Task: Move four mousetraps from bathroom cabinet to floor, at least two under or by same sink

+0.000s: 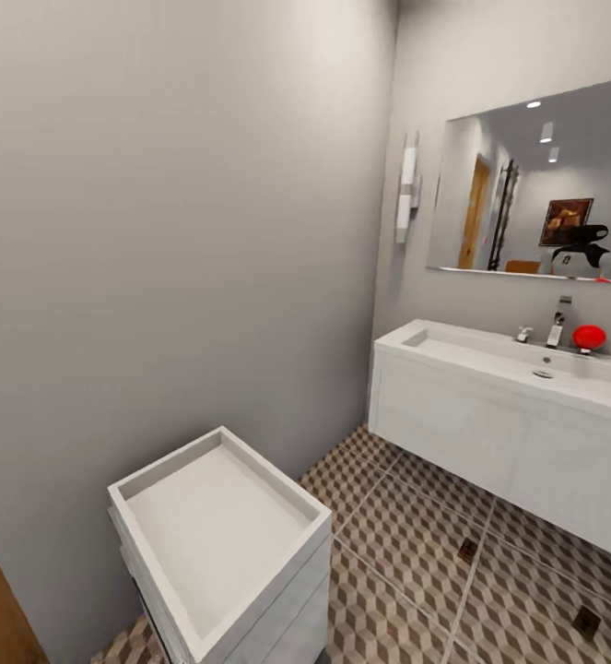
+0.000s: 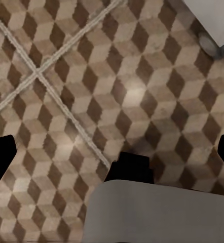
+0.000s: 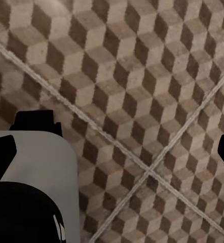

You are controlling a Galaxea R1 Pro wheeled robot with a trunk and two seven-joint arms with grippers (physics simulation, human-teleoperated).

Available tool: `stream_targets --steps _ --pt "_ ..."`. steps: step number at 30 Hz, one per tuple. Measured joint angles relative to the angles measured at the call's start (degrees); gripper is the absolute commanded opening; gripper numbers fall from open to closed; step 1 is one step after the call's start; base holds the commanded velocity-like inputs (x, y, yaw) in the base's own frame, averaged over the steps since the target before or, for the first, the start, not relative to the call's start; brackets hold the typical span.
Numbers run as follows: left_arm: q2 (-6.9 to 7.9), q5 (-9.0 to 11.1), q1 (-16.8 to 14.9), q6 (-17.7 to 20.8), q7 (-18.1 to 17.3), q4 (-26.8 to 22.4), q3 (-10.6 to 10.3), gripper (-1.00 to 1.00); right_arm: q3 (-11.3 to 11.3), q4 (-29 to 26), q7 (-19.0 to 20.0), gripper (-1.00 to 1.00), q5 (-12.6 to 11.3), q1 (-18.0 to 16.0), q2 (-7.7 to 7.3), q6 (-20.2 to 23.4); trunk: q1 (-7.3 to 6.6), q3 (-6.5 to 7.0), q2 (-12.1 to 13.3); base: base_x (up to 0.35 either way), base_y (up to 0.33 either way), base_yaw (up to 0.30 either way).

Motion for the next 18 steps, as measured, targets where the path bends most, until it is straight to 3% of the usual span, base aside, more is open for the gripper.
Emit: stream_targets --steps 18 --pt "-0.02 0.0 0.0 0.0 0.0 0.0 -0.1 1.0 0.0 0.0 0.1 1.0 0.0 0.0 -0.16 0.1 0.0 0.0 0.0 0.0 0.0 0.283"
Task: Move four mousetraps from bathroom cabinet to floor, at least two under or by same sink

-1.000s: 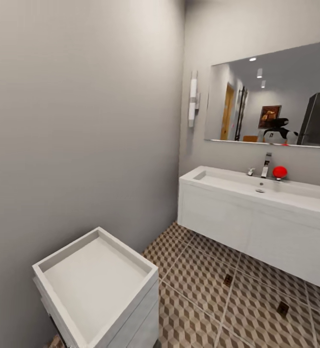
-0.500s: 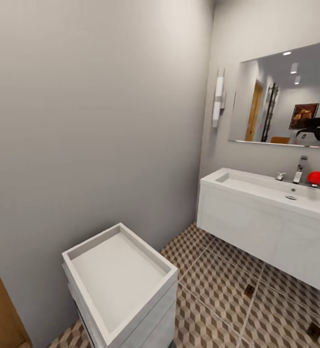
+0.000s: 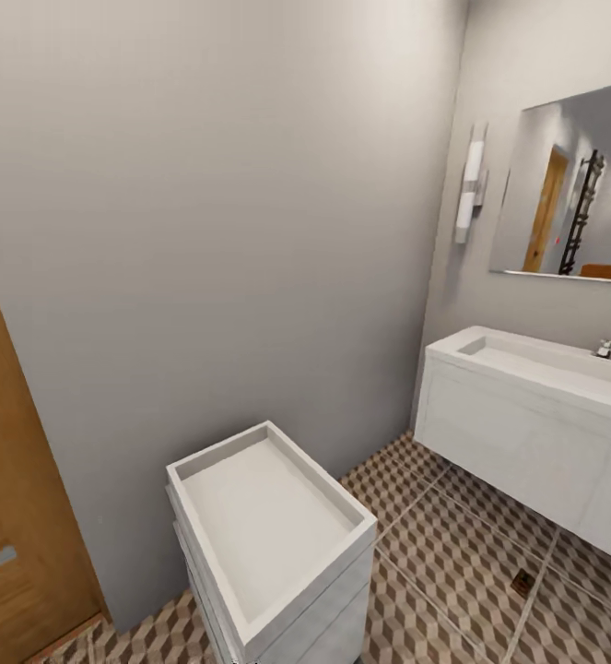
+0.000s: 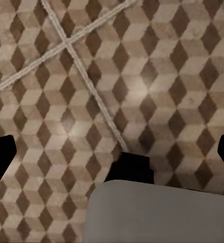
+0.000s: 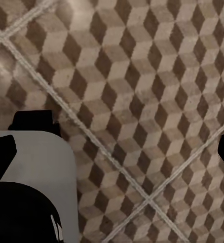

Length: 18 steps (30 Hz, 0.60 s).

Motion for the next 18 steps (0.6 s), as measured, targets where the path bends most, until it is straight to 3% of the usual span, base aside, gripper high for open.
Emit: stream_targets --steps 18 --pt "0.06 -0.1 0.0 0.0 0.0 0.0 0.0 1.0 0.0 0.0 0.2 1.0 0.0 0.0 0.17 0.1 0.0 0.0 0.0 0.0 0.0 0.263"
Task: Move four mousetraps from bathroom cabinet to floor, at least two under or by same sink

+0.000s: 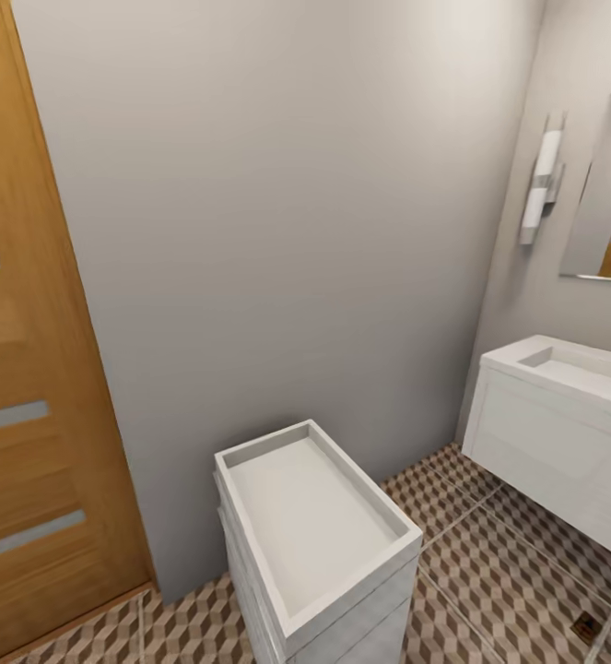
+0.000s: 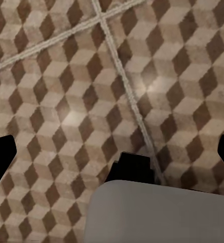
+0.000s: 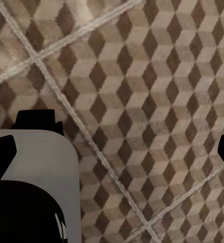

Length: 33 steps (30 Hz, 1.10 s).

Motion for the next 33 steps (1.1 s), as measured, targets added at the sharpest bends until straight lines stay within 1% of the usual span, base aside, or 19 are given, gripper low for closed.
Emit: stream_targets --steps 13,19,27,33 --pt "0.0 0.1 0.0 0.0 0.0 0.0 0.0 1.0 0.0 0.0 -0.1 1.0 0.0 0.0 -0.03 0.0 0.0 0.0 0.0 0.0 0.0 0.069" --pt "-0.51 0.3 0.0 -0.2 -0.1 -0.1 0.5 1.0 0.0 0.0 -0.1 1.0 0.0 0.0 0.06 0.0 0.0 0.0 0.0 0.0 0.0 0.227" --pt "-2.21 0.5 0.0 -0.3 -0.1 0.3 0.7 1.0 0.1 0.0 0.0 1.0 0.1 0.0 0.13 0.0 0.0 0.0 0.0 0.0 0.0 0.267" --pt "-2.57 1.0 0.0 -0.3 -0.1 0.7 0.9 1.0 0.1 0.0 0.0 1.0 0.4 0.0 0.16 -0.1 0.0 0.0 0.0 0.0 0.0 0.273"
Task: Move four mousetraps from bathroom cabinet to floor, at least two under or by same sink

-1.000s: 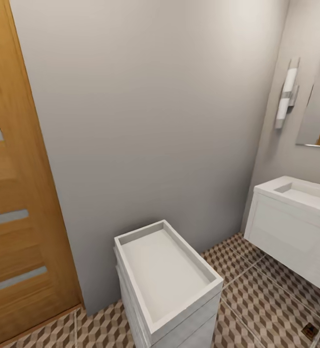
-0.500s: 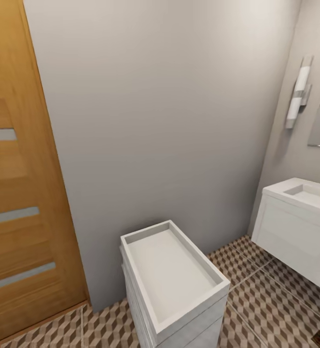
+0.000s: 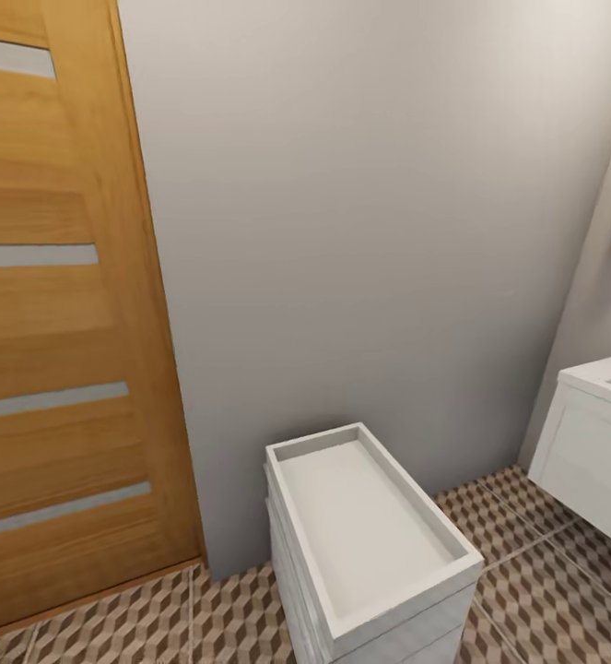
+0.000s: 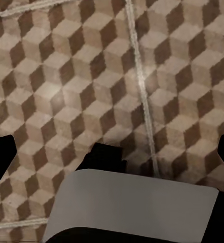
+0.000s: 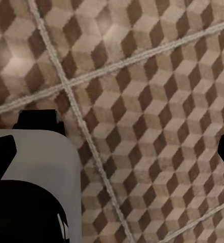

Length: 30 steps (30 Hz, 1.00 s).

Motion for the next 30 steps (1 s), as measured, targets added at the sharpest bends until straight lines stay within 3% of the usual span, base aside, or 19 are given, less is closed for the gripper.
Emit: stream_targets --steps 16,30 --pt "0.29 4.6 0.0 0.1 0.1 0.6 0.3 1.0 0.0 0.0 0.3 1.0 1.0 0.0 -0.01 -0.1 0.0 0.0 0.0 0.0 0.0 0.274" --pt "0.44 5.6 0.0 0.1 0.0 0.7 0.3 1.0 -0.1 0.0 1.0 1.0 0.9 0.0 -0.09 -0.2 0.0 0.0 0.0 0.0 0.0 0.275"
